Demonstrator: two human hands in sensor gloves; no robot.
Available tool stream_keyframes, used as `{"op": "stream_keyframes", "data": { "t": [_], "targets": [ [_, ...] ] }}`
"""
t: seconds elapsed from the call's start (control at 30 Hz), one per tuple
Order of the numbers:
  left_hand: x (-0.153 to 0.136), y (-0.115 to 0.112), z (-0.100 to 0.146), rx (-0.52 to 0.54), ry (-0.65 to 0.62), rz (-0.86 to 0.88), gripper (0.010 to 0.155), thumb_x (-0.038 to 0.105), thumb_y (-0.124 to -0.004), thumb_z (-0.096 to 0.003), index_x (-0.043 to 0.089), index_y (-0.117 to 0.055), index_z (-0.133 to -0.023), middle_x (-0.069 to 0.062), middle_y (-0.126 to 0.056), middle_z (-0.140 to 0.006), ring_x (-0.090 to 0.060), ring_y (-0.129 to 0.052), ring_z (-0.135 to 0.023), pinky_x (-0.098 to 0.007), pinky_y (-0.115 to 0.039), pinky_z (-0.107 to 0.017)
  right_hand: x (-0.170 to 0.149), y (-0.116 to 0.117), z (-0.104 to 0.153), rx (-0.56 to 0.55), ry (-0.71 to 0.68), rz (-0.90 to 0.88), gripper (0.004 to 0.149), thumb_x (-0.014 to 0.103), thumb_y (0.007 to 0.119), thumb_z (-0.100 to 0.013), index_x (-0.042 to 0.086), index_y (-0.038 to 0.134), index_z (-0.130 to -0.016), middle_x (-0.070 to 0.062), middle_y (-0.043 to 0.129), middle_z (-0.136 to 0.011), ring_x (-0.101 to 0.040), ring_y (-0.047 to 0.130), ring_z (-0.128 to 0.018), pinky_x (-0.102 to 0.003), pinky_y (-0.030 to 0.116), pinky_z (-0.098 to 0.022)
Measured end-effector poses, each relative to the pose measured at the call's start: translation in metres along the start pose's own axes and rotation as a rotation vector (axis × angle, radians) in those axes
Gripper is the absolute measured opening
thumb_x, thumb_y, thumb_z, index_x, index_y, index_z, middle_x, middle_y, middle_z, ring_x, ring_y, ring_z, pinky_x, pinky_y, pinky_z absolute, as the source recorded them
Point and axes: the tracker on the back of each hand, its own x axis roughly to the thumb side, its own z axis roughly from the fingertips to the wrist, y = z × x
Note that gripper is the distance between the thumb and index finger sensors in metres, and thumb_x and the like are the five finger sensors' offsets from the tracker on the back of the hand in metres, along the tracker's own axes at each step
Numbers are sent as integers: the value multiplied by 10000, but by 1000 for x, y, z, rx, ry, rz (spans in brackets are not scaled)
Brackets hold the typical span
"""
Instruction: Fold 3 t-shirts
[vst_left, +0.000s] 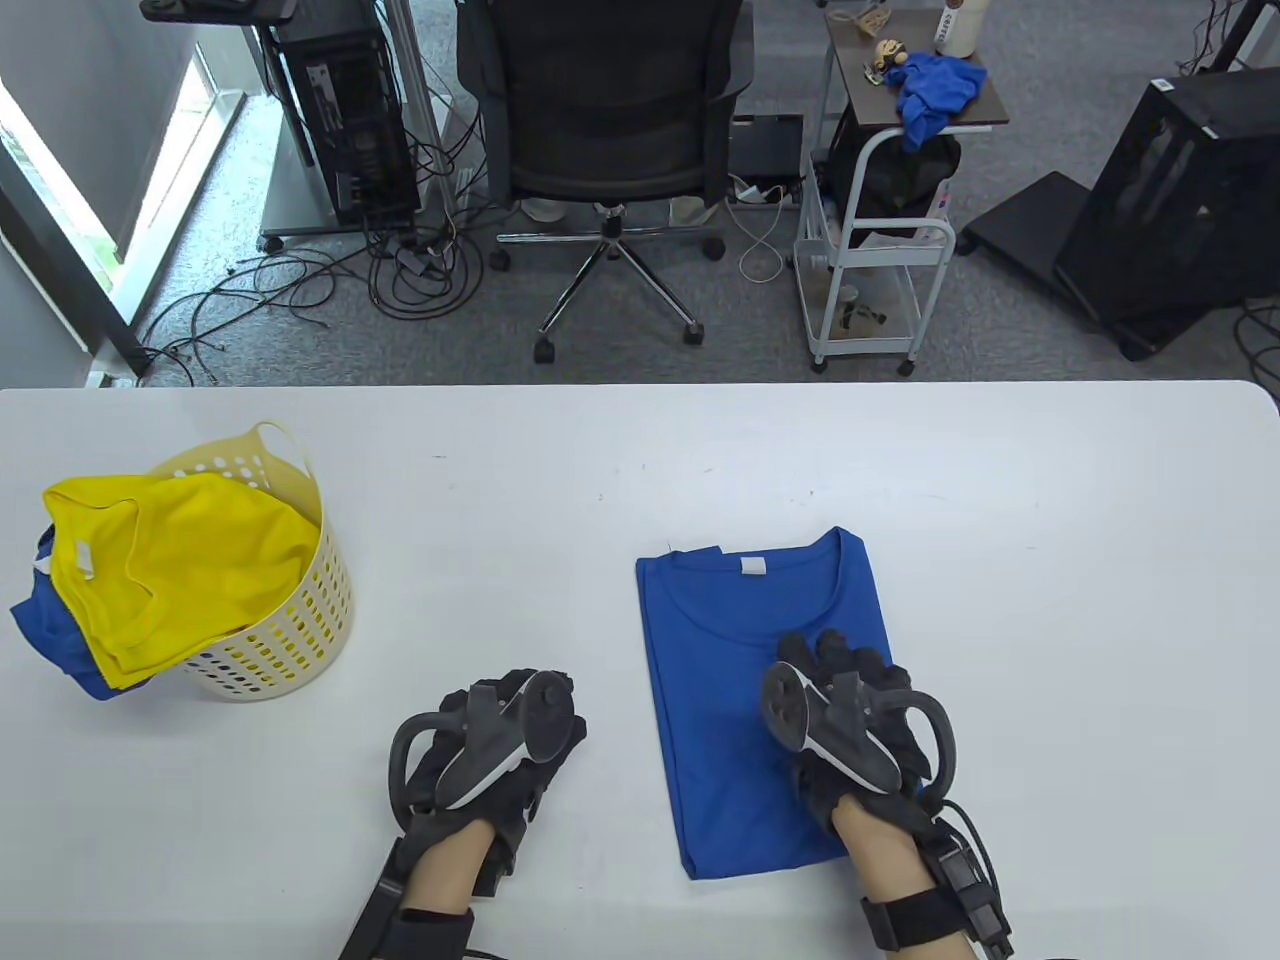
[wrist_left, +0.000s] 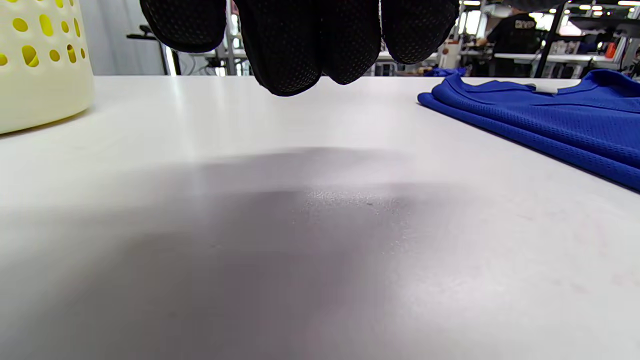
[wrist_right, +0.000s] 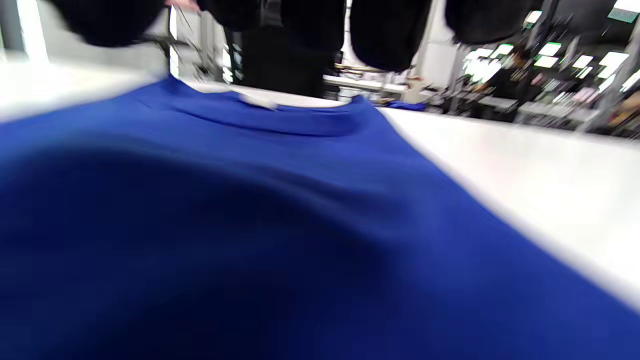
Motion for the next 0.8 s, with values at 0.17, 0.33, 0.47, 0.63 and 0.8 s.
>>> {"op": "stream_keyframes", "data": {
  "t": [0.17,0.33,0.47,0.63,0.8],
  "targets": [
    [2,-4,-1,-29,-6,-13,632,647,-560,-399,439,-589,-996,83,-698,-1036,-181,-771,-944,-502,-651,-749,20,37,-1,346,-21,-24,814,658,608,-389,309,296,-1056,-135,256,-1177,-667,304,-990,-824,409,-629],
    [3,-4,-1,-29,-13,-5,634,646,-560,-400,438,-586,-998,81,-694,-1039,-180,-769,-947,-503,-649,-751,20,56,-7,475,0,69,843,694,572,-391,351,94,-994,-121,28,-1112,-647,133,-946,-812,371,-625],
    [2,-3,0,-34,-14,-3,634,644,-561,-400,435,-588,-998,79,-696,-1037,-183,-769,-946,-505,-647,-751,-17,54,-23,460,124,-45,849,681,661,-373,392,155,-990,-63,45,-1118,-600,94,-958,-805,323,-621],
    [7,-3,-1,-39,-27,-23,634,646,-560,-400,437,-587,-998,82,-697,-1038,-180,-768,-949,-506,-646,-753,-84,46,-43,444,292,-61,842,685,705,-343,434,216,-980,-15,114,-1131,-561,151,-984,-796,386,-630],
    [13,-2,-1,-36,-49,-33,633,645,-563,-401,436,-589,-998,79,-696,-1040,-182,-765,-952,-510,-641,-755,-125,44,-56,442,376,-118,843,673,729,-326,457,223,-964,15,99,-1123,-531,116,-988,-791,357,-630]
  ]
}}
